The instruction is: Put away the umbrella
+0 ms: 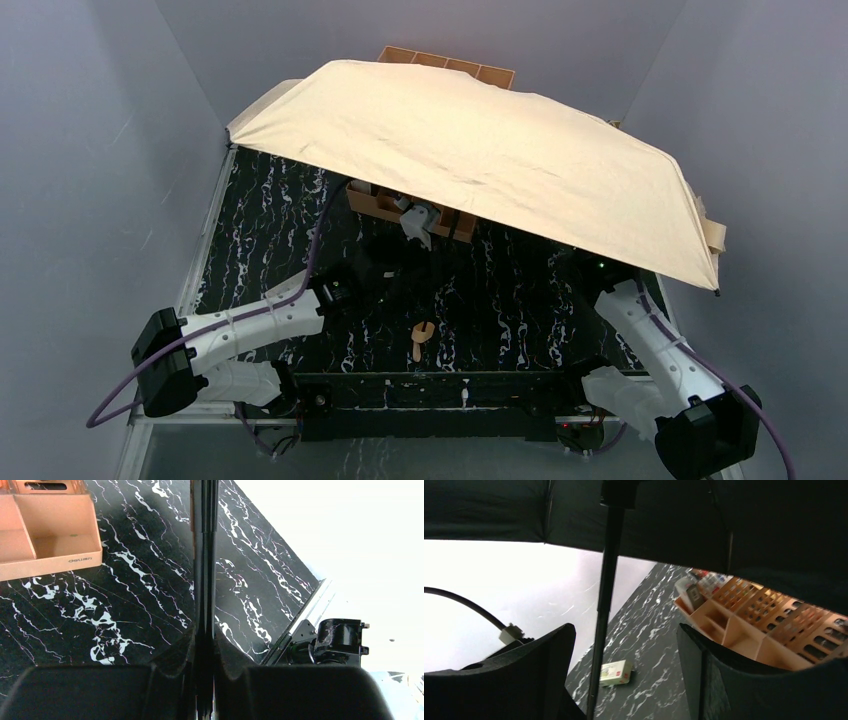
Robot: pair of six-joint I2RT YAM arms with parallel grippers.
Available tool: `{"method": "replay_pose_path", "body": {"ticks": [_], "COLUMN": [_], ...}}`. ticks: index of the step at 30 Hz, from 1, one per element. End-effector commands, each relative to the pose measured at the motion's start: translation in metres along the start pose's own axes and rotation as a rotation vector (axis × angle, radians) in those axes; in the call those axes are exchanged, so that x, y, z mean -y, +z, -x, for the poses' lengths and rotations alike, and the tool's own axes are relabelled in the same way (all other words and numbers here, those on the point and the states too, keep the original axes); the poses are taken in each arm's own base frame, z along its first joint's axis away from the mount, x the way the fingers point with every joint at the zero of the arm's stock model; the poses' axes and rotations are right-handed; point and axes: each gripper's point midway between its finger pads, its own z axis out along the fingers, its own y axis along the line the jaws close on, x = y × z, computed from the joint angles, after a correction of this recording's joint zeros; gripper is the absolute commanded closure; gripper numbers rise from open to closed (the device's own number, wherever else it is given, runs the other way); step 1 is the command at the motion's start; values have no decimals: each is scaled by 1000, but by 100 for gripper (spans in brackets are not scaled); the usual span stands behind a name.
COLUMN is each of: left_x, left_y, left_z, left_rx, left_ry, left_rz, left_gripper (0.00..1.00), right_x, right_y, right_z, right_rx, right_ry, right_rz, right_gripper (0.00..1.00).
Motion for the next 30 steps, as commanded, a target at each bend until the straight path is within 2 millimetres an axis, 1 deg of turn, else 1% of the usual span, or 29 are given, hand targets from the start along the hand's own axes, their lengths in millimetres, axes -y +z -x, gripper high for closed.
{"method": "replay_pose_path", "body": {"ticks": [1,6,10,16,22,28,30], "left_x": [5,7,7,10,8,7,7], "left_y": [2,7,10,15,17,18,19], "left_z": [30,26,23,18,15,12,10], "left_rx": [84,61,49,32,21,14,9], "left_ry": [-16,-12,-12,-13,-11,-10,-10], "left_rz": [9,4,4,-8,-4,-2,-2], "left_gripper": [100,100,100,100,100,100,100], "right_x": [-11,-25,-30,-18,-11,-11,-12], "right_y": [-7,3,10,19,32,41,45], "right_z": [39,60,76,94,101,110,112], "right_rx": [234,306,359,432,449,477,479], "right_ry": [-123,-89,-73,-41,-20,8,13], "right_rz": [59,116,140,77,58,74,78], "right_gripper": [18,16,13,13,15,18,21]}}
